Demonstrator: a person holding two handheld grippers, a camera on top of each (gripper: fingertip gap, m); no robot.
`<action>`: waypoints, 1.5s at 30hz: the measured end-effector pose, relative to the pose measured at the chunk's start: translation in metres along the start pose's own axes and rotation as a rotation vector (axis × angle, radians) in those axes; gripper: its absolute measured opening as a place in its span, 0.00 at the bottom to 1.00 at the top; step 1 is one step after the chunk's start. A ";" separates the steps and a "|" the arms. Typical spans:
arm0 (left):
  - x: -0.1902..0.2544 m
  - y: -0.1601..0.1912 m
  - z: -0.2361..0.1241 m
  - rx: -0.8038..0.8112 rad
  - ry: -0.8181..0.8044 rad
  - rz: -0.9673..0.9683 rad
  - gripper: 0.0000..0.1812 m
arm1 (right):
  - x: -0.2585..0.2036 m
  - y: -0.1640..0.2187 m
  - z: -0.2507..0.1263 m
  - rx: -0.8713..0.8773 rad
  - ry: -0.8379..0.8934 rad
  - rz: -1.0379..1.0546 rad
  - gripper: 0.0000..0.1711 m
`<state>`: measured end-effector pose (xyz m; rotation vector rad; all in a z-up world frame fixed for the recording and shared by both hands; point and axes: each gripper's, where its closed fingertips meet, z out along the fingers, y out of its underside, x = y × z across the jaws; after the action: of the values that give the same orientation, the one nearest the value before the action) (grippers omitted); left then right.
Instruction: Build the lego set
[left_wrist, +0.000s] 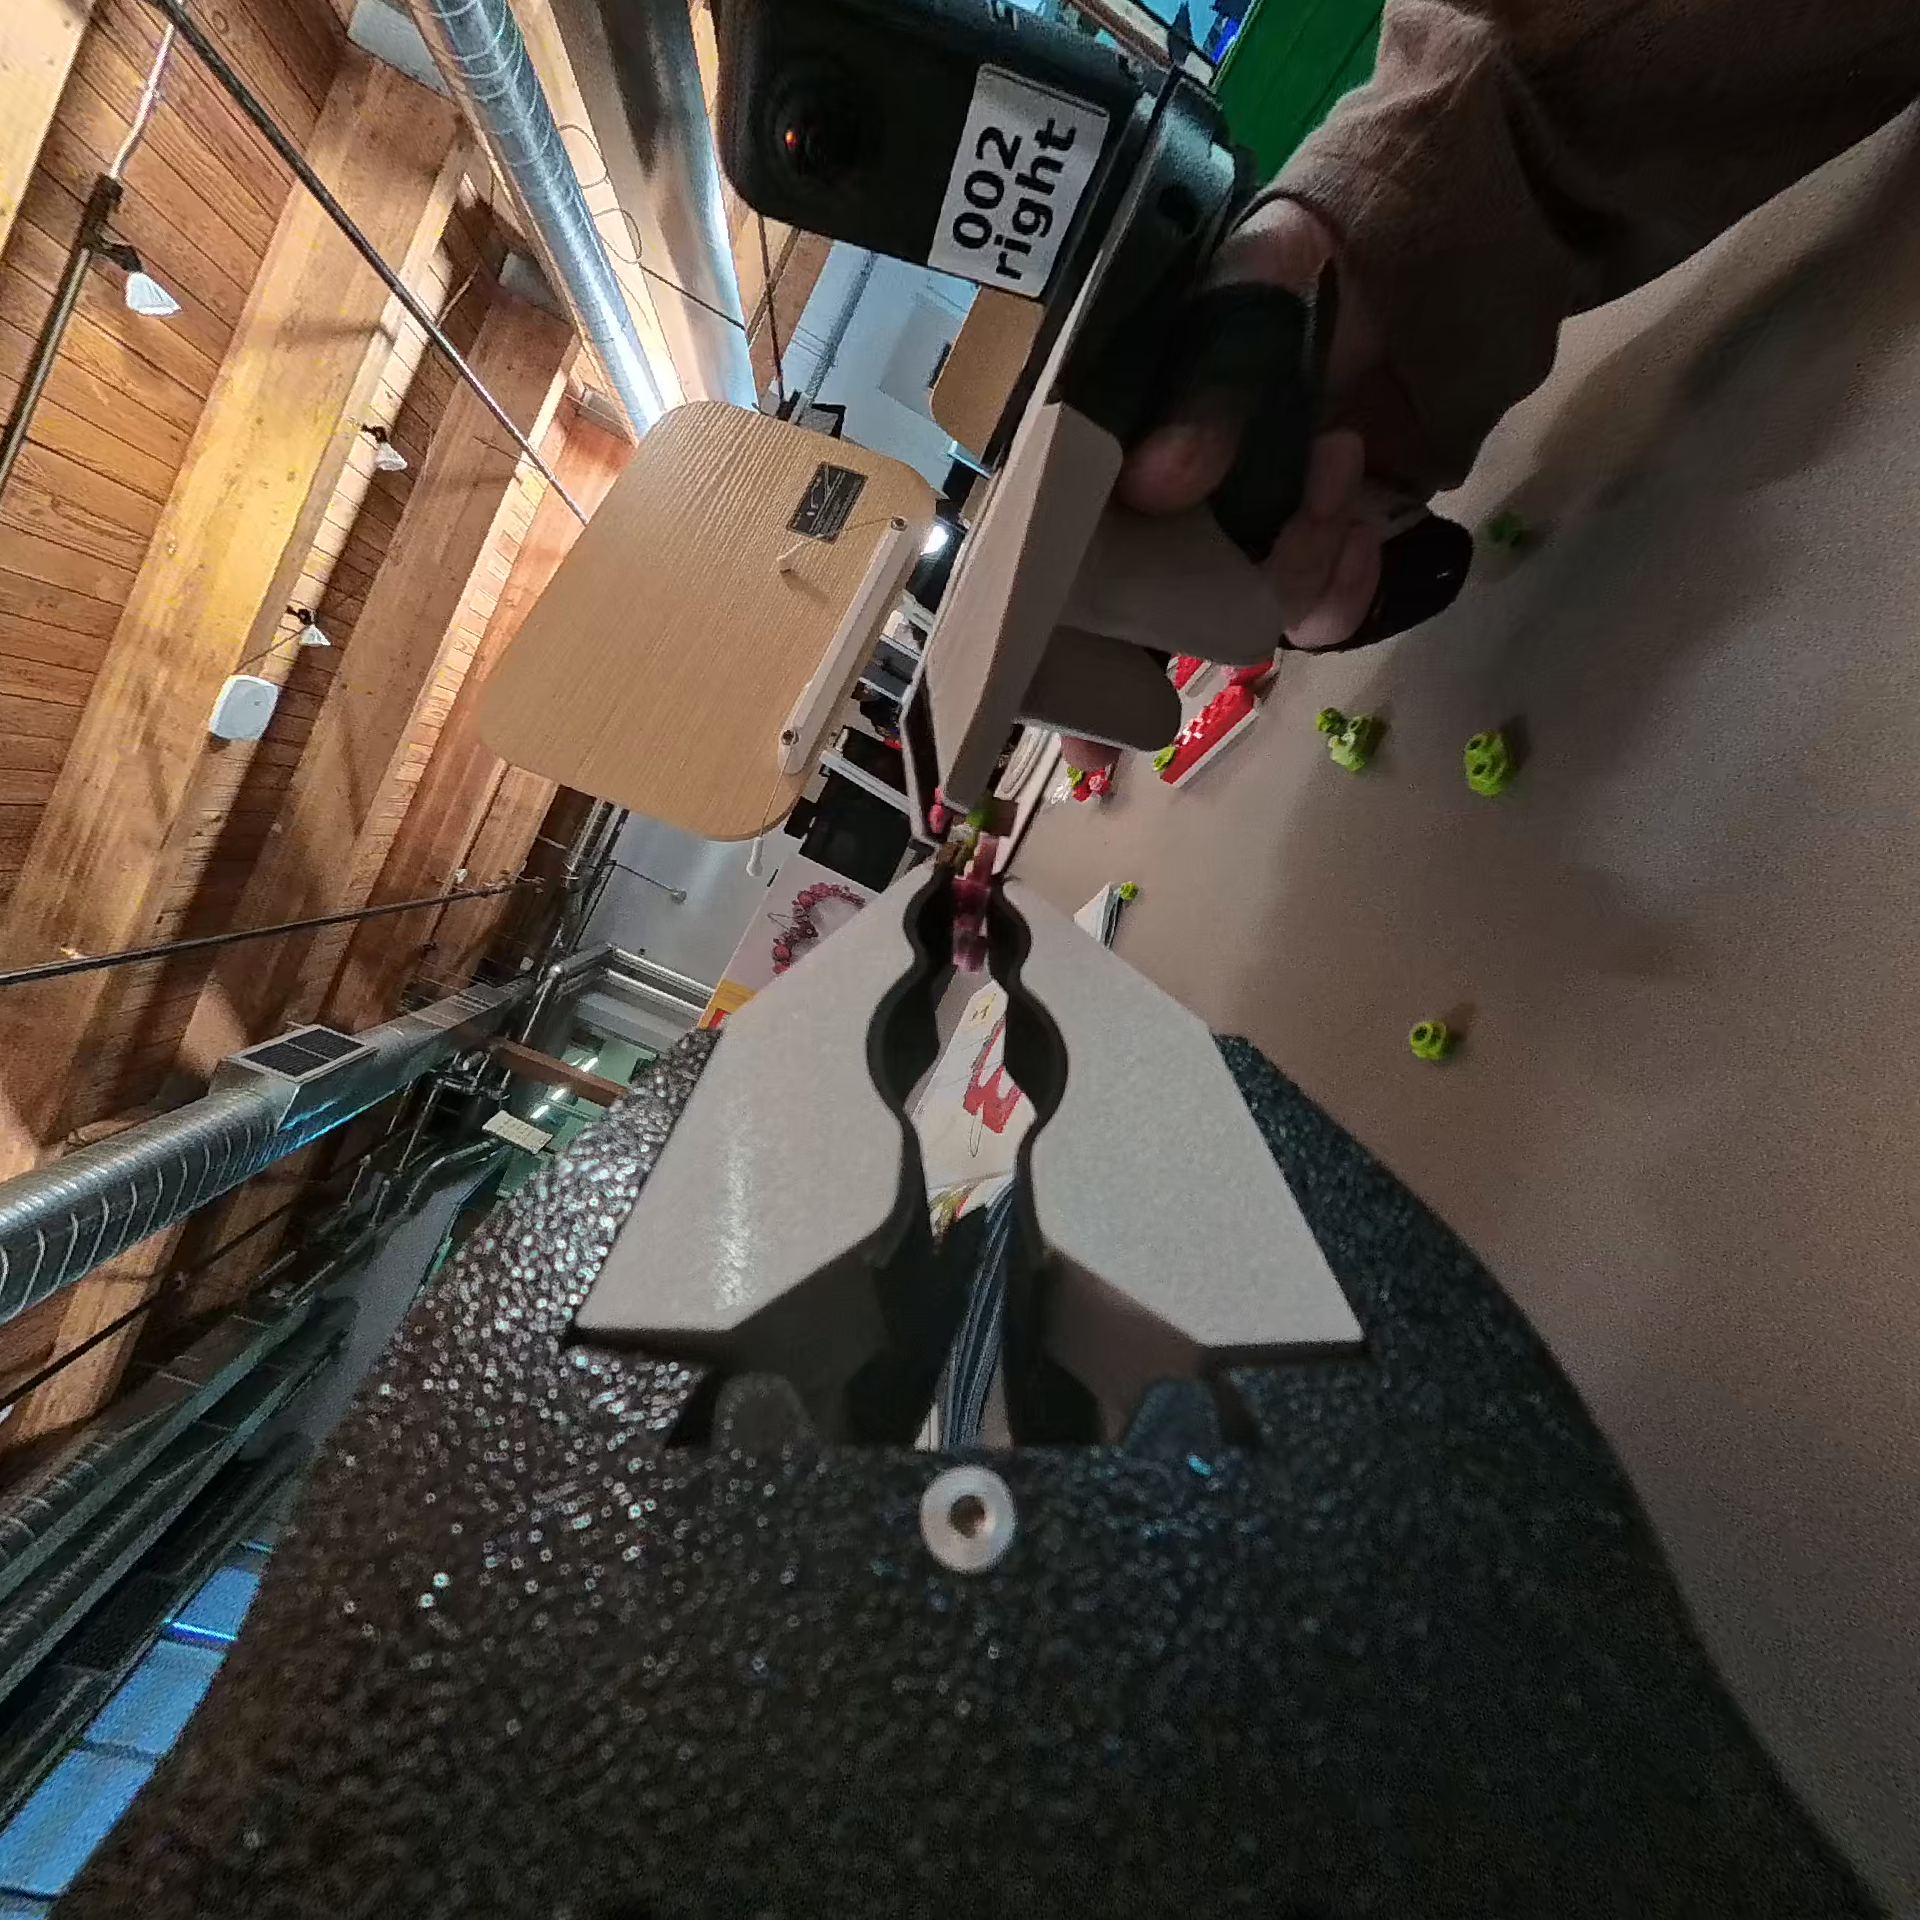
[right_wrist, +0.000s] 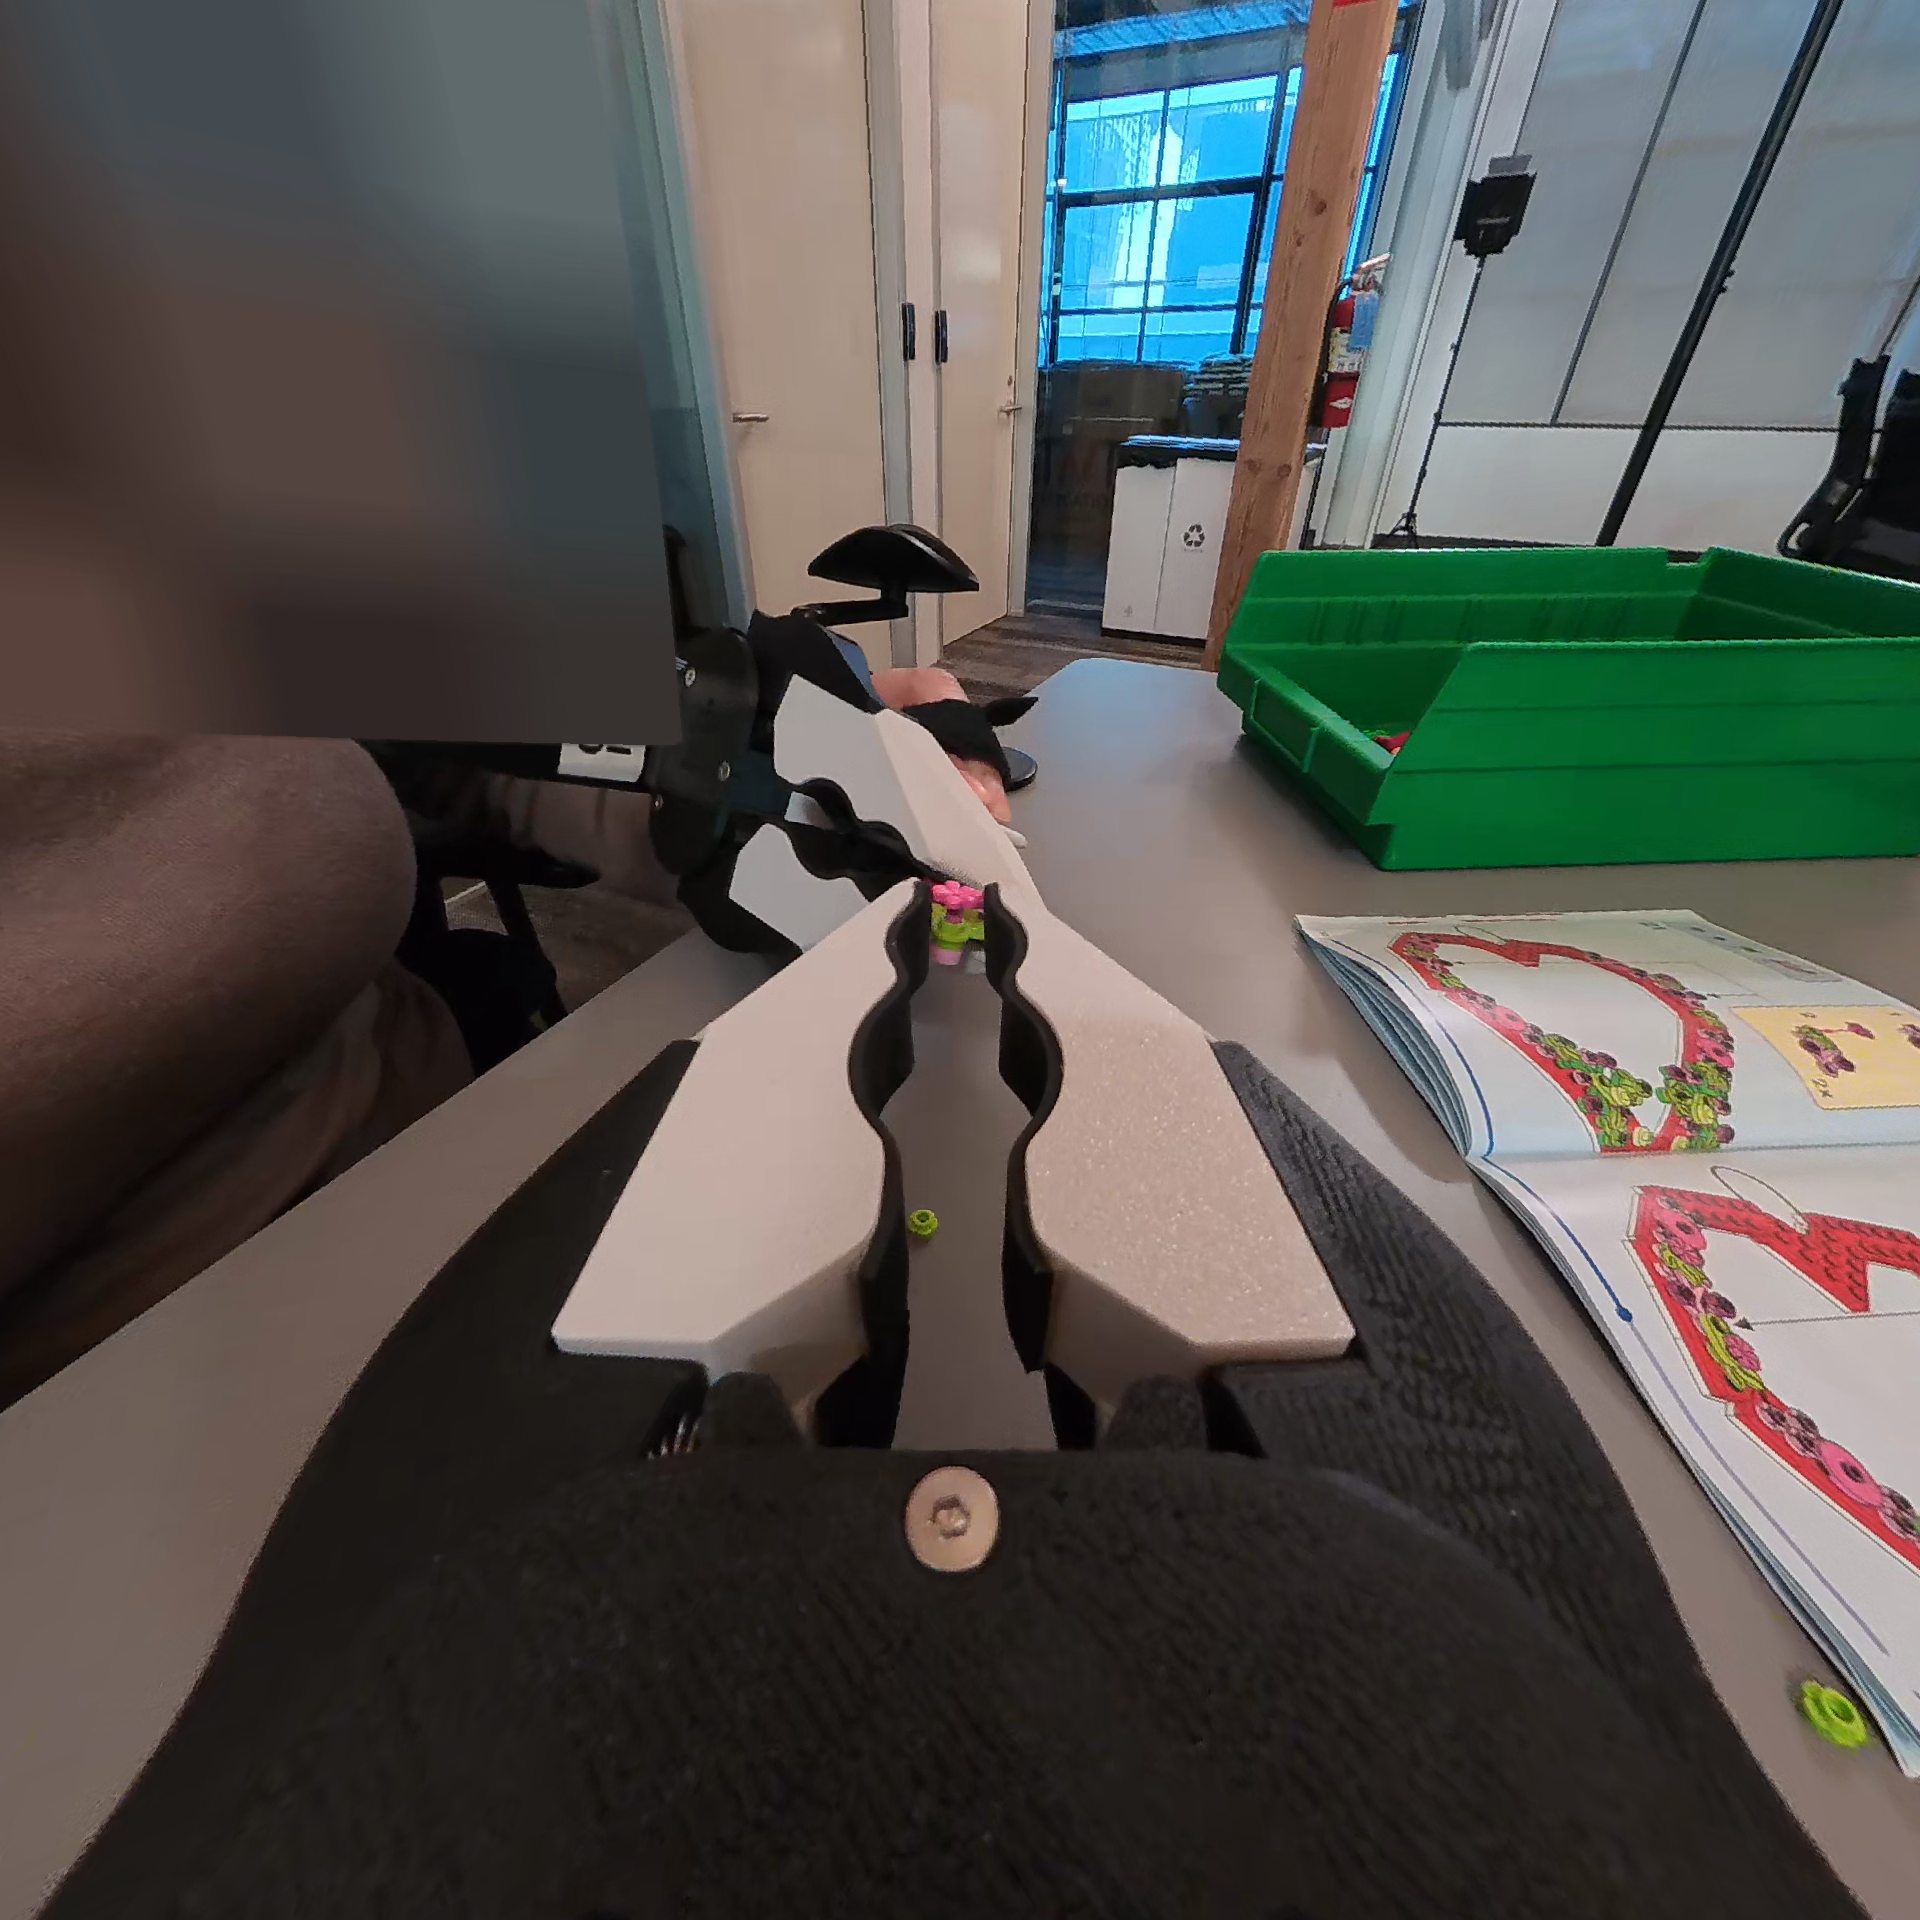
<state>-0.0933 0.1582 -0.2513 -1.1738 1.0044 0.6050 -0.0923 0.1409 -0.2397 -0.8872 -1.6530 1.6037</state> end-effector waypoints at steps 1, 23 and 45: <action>0.000 0.000 0.000 0.000 0.000 0.001 0.02 | 0.000 0.000 0.000 0.002 0.000 0.002 0.05; 0.007 0.011 0.005 -0.038 0.085 -0.122 0.02 | 0.009 0.017 -0.001 -0.402 0.247 -0.813 0.24; 0.012 0.016 0.006 -0.058 0.129 -0.164 0.02 | 0.017 0.028 0.004 -0.589 0.357 -1.182 0.07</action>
<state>-0.0992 0.1676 -0.2691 -1.3456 0.9932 0.4346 -0.1043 0.1530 -0.2673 -0.2526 -1.8236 0.1550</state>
